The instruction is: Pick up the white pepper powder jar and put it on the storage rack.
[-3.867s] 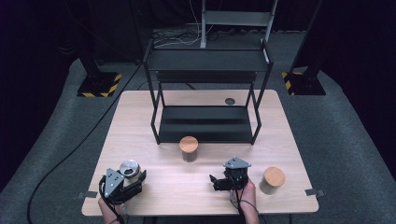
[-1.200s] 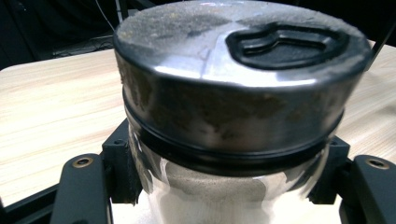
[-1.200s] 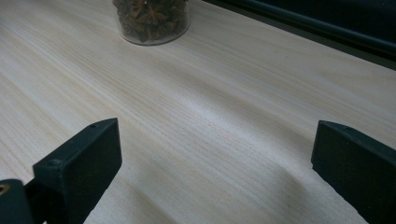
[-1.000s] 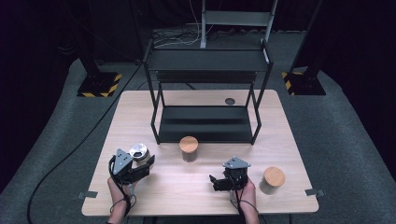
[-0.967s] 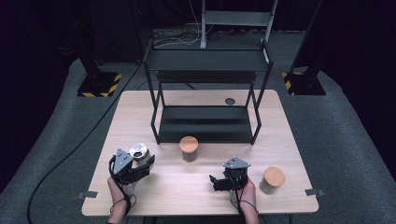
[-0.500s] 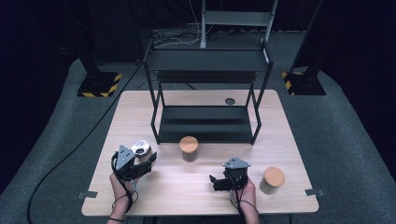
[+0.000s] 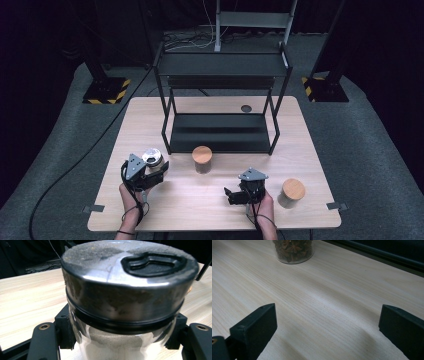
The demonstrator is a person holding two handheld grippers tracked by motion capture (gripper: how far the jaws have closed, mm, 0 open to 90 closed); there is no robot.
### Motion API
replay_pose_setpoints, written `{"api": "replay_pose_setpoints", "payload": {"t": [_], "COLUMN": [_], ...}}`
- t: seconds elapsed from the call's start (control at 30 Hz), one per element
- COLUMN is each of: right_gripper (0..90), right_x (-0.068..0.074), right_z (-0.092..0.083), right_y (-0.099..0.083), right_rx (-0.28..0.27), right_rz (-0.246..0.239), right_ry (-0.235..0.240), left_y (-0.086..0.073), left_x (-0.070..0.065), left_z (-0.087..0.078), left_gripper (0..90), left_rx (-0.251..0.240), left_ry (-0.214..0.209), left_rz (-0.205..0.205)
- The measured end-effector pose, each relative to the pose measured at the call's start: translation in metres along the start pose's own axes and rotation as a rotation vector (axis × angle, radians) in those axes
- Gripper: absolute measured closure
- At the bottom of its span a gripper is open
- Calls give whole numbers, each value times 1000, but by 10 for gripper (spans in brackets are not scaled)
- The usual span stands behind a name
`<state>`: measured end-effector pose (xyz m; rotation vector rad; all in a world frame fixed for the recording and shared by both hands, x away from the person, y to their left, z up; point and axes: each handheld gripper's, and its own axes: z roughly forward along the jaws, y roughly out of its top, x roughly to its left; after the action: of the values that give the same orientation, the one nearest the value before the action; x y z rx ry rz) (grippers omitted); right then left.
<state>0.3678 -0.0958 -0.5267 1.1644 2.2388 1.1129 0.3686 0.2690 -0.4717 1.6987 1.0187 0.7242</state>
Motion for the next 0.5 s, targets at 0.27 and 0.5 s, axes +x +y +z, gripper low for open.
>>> {"api": "replay_pose_setpoints", "payload": {"t": [0.27,0.5], "right_gripper": [8,8], "right_x": [0,0], "right_z": [0,0], "right_y": [0,0], "right_rx": [-3,-3], "right_rz": [1,2], "right_ry": [1,1], "left_y": [3,6], "left_x": [-1,-1], "left_z": [3,7], "left_gripper": [301,301], "left_rx": [1,6], "left_ry": [-9,-17], "left_rz": [13,23]}}
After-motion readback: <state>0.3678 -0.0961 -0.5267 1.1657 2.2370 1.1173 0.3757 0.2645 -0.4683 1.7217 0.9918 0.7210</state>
